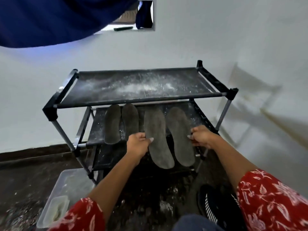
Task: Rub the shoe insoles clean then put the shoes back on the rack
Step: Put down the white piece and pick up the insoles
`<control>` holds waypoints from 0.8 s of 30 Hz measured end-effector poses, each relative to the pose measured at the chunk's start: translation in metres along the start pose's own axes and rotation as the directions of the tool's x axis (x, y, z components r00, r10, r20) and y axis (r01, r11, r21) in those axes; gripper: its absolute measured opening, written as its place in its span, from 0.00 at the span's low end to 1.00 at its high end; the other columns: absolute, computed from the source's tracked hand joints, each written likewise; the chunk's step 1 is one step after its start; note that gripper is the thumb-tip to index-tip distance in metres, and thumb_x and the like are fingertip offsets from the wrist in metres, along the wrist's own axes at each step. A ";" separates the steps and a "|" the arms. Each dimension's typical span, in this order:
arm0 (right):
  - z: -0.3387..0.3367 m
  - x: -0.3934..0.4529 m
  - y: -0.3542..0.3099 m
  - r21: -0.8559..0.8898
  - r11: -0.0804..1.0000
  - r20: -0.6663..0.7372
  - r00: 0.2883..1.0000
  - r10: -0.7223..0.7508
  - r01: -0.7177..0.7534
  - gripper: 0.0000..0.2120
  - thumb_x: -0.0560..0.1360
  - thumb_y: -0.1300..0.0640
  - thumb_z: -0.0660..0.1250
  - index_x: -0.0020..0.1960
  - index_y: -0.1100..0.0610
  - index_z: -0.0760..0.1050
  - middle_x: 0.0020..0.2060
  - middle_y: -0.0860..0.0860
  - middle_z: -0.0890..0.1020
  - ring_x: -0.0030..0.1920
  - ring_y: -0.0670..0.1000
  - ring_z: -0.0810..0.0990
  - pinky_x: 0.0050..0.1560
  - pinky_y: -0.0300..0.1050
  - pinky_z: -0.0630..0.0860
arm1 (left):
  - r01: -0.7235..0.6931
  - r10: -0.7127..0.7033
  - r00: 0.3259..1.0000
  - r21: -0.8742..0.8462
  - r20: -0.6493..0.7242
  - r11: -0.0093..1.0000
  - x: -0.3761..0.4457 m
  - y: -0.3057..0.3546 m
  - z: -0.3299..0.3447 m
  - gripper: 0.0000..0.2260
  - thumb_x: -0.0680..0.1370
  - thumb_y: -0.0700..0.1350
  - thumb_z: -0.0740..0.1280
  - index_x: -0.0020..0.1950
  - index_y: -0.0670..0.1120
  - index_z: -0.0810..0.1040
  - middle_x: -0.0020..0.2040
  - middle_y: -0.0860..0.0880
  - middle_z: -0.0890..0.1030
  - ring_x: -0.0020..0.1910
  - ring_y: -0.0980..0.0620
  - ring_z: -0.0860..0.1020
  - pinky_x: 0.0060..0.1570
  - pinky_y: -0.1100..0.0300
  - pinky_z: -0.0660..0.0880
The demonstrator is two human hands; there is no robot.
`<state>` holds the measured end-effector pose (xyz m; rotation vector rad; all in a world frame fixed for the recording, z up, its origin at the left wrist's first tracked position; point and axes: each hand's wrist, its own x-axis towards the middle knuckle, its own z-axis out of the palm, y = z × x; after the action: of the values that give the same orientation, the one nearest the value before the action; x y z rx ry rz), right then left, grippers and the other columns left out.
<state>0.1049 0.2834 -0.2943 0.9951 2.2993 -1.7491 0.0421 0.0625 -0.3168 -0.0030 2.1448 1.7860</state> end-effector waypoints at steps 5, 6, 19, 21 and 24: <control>0.000 0.050 -0.017 0.023 0.996 -0.075 0.994 -0.084 0.086 0.06 0.76 0.69 0.62 0.46 0.65 0.77 0.45 0.60 0.79 0.45 0.57 0.80 0.46 0.52 0.79 | -0.020 0.033 0.996 0.150 -0.085 0.989 0.058 0.030 0.020 0.06 0.72 0.40 0.73 0.36 0.44 0.79 0.42 0.44 0.84 0.44 0.46 0.82 0.48 0.49 0.81; 0.000 0.060 -0.018 0.003 0.995 -0.093 0.991 -0.099 0.100 0.05 0.76 0.68 0.62 0.46 0.66 0.77 0.45 0.61 0.79 0.46 0.58 0.80 0.48 0.53 0.79 | -0.018 0.038 0.994 0.190 -0.099 0.982 0.067 0.034 0.024 0.09 0.72 0.41 0.73 0.34 0.43 0.77 0.40 0.43 0.83 0.42 0.46 0.82 0.47 0.49 0.81; 0.013 0.112 -0.011 -0.209 0.966 -0.248 0.948 -0.201 0.151 0.14 0.78 0.60 0.64 0.61 0.65 0.75 0.61 0.59 0.76 0.63 0.58 0.73 0.62 0.44 0.68 | 0.107 -0.050 0.988 0.413 -0.147 0.905 0.120 0.033 0.048 0.11 0.74 0.40 0.71 0.53 0.35 0.79 0.50 0.40 0.81 0.49 0.44 0.80 0.43 0.57 0.78; 0.013 0.111 -0.009 -0.226 0.960 -0.254 0.942 -0.221 0.164 0.13 0.78 0.60 0.64 0.59 0.64 0.77 0.60 0.60 0.77 0.62 0.58 0.74 0.58 0.41 0.68 | 0.099 -0.038 0.989 0.437 -0.146 0.894 0.117 0.031 0.049 0.11 0.74 0.41 0.70 0.53 0.35 0.79 0.51 0.40 0.81 0.49 0.44 0.80 0.40 0.58 0.75; 0.014 0.106 -0.009 -0.286 0.943 -0.240 0.939 -0.245 0.172 0.13 0.78 0.57 0.63 0.56 0.64 0.79 0.57 0.60 0.79 0.59 0.58 0.76 0.52 0.39 0.68 | 0.082 -0.017 0.990 0.479 -0.138 0.874 0.106 0.036 0.050 0.12 0.75 0.43 0.68 0.53 0.35 0.78 0.53 0.40 0.80 0.51 0.44 0.79 0.40 0.59 0.72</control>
<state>0.0121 0.3165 -0.3376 1.0275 2.8135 -1.3877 -0.0528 0.1405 -0.3180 -0.0515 2.6052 1.2020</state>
